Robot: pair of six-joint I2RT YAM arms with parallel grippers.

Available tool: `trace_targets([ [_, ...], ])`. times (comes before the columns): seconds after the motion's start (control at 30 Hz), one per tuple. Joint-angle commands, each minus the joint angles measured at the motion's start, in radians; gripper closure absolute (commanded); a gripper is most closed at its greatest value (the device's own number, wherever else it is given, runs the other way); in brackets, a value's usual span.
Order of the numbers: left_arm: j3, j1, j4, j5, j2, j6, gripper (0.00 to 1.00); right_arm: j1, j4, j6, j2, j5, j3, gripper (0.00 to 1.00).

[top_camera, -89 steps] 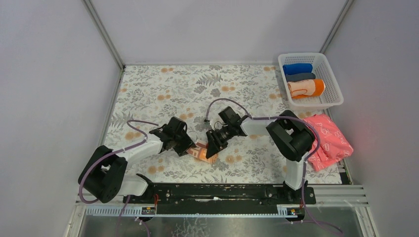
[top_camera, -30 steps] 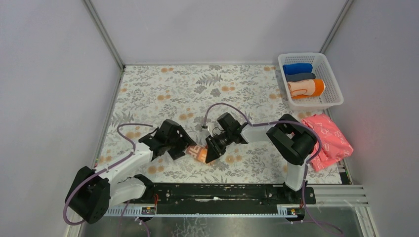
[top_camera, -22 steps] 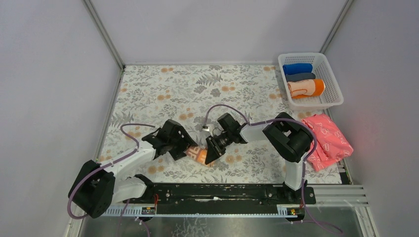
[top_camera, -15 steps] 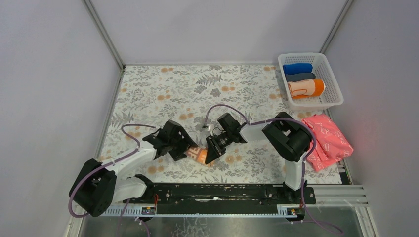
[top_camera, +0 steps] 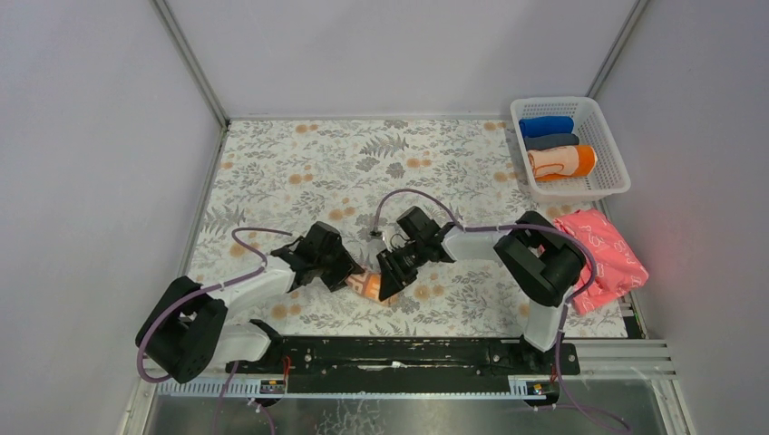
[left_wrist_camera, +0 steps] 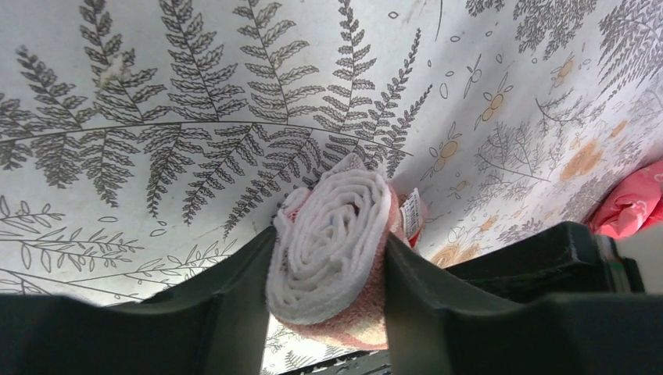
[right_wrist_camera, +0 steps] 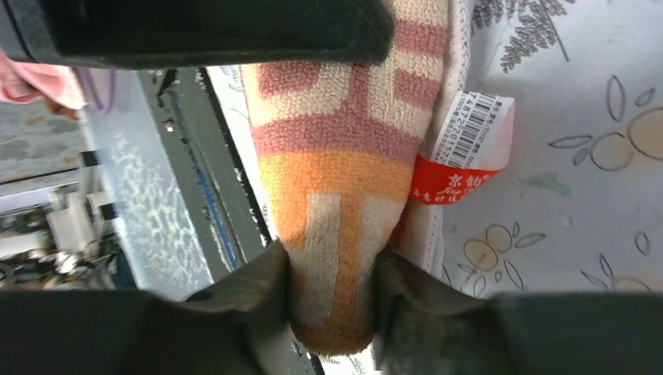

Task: Roll the towels
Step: Roll the towel at the center of the board, then pick up the towel at the center of the board.

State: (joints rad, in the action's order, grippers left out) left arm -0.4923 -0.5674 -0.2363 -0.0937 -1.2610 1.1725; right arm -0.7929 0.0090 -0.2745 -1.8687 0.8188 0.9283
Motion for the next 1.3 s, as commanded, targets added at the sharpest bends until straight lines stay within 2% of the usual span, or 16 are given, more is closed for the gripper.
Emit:
trace_targets([
  [0.0, 0.009, -0.006, -0.006, 0.075, -0.022, -0.037, 0.58, -0.043, -0.187, 0.102, 0.088, -0.252, 0.035, 0.53],
  [0.17, 0.014, -0.012, -0.003, 0.099, -0.029, -0.079, 0.61, -0.117, -0.315, 0.191, 0.193, -0.471, 0.118, 0.25],
  [0.37, 0.003, -0.013, 0.012, 0.086, -0.054, -0.120, 0.62, -0.190, -0.405, 0.292, 0.186, -0.606, 0.235, 0.06],
  [0.57, 0.001, -0.015, 0.033, 0.068, -0.067, -0.125, 0.62, -0.250, -0.383, 0.336, 0.106, -0.706, 0.303, 0.04],
  [0.77, 0.021, -0.017, 0.064, 0.058, -0.058, -0.117, 0.62, -0.275, -0.324, 0.314, 0.030, -0.687, 0.311, 0.06],
  [1.03, 0.054, -0.019, 0.127, 0.040, -0.061, -0.111, 0.62, -0.275, -0.272, 0.279, -0.063, -0.657, 0.285, 0.16],
  [1.27, 0.066, -0.020, 0.171, 0.032, -0.087, -0.119, 0.62, -0.275, -0.283, 0.282, -0.093, -0.737, 0.227, 0.24],
])
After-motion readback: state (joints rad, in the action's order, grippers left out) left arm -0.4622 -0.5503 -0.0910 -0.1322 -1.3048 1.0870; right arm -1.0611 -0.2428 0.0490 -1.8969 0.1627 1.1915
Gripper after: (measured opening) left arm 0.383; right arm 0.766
